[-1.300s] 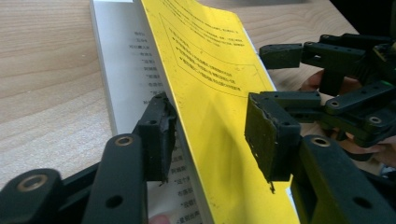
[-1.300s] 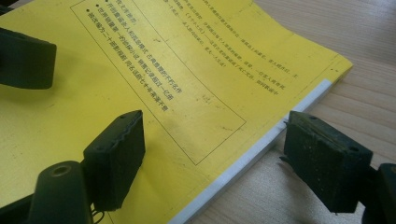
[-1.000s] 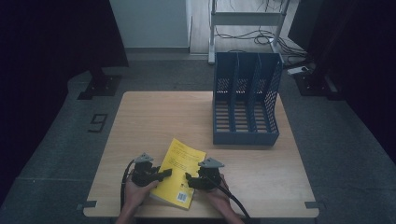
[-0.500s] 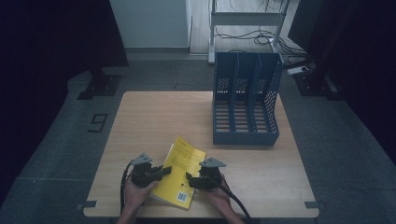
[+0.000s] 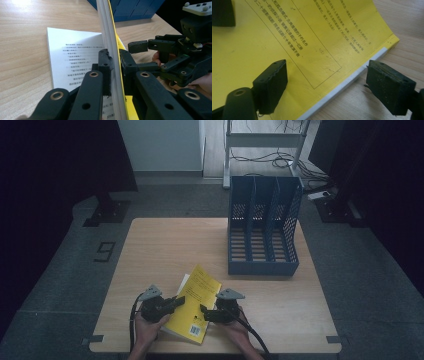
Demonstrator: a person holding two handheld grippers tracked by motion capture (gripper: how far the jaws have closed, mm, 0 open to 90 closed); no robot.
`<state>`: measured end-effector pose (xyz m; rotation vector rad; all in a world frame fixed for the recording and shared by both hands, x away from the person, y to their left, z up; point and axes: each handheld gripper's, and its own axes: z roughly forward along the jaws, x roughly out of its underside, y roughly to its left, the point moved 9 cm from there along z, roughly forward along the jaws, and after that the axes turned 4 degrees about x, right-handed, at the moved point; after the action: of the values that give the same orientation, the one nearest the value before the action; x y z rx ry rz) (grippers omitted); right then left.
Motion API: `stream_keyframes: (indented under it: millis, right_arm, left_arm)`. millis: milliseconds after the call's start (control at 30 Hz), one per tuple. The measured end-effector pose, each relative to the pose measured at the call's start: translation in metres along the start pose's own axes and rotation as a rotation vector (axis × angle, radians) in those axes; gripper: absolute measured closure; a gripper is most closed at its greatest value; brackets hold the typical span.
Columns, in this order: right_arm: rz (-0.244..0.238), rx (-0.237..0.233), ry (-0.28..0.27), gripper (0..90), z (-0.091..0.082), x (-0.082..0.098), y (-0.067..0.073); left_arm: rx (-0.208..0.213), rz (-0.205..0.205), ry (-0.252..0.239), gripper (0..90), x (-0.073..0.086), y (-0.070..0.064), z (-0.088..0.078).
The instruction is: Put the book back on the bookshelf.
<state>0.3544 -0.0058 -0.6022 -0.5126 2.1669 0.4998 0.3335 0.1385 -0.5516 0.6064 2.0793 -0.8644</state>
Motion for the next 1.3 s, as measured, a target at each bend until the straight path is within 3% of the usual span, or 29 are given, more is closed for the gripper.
stream_keyframes:
  millis: [633, 1300]
  right_arm:
    - [0.032, -0.035, 0.0, 16.8, -0.006, -0.002, -0.008]
    - [0.048, -0.086, -0.009, 16.6, -0.008, -0.004, -0.005]
  left_arm:
    - [0.005, 0.029, -0.031, 82.7, -0.008, -0.013, -0.006]
    - [0.02, 0.059, -0.05, 82.8, -0.013, -0.022, -0.01]
